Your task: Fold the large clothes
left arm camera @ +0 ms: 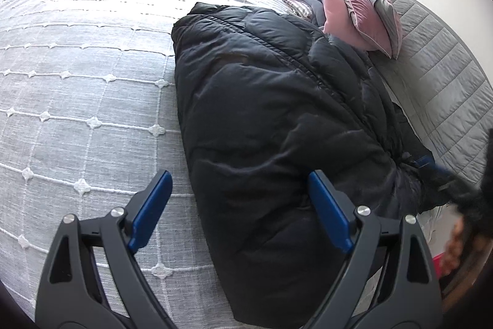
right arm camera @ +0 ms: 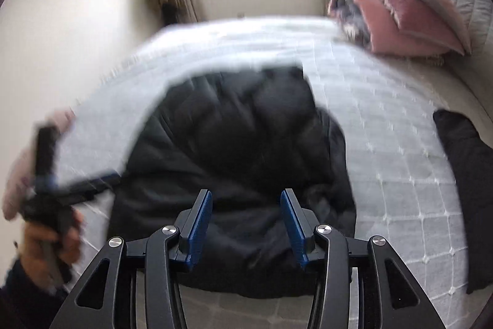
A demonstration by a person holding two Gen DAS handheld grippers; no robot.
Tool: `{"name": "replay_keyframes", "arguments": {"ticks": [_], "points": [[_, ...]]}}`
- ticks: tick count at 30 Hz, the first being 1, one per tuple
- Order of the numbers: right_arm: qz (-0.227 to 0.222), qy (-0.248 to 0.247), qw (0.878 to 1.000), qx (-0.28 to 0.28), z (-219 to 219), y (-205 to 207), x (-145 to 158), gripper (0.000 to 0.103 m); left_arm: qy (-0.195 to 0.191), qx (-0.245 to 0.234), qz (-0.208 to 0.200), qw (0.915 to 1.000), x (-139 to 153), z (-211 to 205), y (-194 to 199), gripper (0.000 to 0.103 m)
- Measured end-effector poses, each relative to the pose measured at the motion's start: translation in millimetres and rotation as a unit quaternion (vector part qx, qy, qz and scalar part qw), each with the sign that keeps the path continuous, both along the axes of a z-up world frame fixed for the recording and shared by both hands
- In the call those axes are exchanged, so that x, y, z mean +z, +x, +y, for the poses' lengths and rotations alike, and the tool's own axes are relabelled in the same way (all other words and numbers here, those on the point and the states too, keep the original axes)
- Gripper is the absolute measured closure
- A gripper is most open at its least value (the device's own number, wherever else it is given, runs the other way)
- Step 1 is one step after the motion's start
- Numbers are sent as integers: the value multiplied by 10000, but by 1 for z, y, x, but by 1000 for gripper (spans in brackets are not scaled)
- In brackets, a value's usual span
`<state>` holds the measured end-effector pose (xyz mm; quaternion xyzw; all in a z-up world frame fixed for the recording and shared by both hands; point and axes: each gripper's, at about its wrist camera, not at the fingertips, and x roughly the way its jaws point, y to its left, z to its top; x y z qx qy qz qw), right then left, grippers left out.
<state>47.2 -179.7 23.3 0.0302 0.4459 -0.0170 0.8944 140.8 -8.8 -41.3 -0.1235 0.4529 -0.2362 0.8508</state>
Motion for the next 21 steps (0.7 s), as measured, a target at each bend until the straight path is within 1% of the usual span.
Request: {"name": "replay_keyframes", "arguments": {"ticks": [2, 5, 8, 10, 12, 14, 16, 17, 19, 20, 21], "points": [[384, -156, 9988, -248, -7, 8, -20, 59, -20, 57, -11, 10000, 2, 3, 3, 13], [710, -14, 9963, -479, -25, 16, -39, 59, -53, 148, -42, 9999, 7, 9, 7, 13], [853, -150, 9953, -444, -25, 17, -45, 59, -6, 170, -157, 9997, 15, 8, 11, 13], [854, -198, 9952, -425, -25, 15, -45, 59, 5, 160, -214, 9996, 20, 6, 14, 13], [689, -313, 9963, -408, -24, 17, -38, 59, 15, 136, -233, 9996, 25, 5, 20, 13], [264, -424, 9984, -273, -16, 19, -19, 59, 4, 52, -288, 9996, 34, -1, 30, 15], [-147, -74, 9998, -59, -7, 32, 3, 59, -115, -112, -387, 9991, 45, -10, 40, 15], [-388, 244, 9988, 161, 1, 46, 15, 59, -177, -186, -431, 9987, 49, -14, 43, 15], [-611, 686, 9946, 478, 14, 70, 23, 59, -295, -292, -448, 9981, 54, -23, 54, 15], [-651, 892, 9920, 611, 23, 87, 23, 59, -330, -298, -418, 9981, 53, -27, 61, 15], [-611, 963, 9914, 642, 29, 101, 19, 59, -325, -268, -394, 9983, 50, -29, 68, 15]]}}
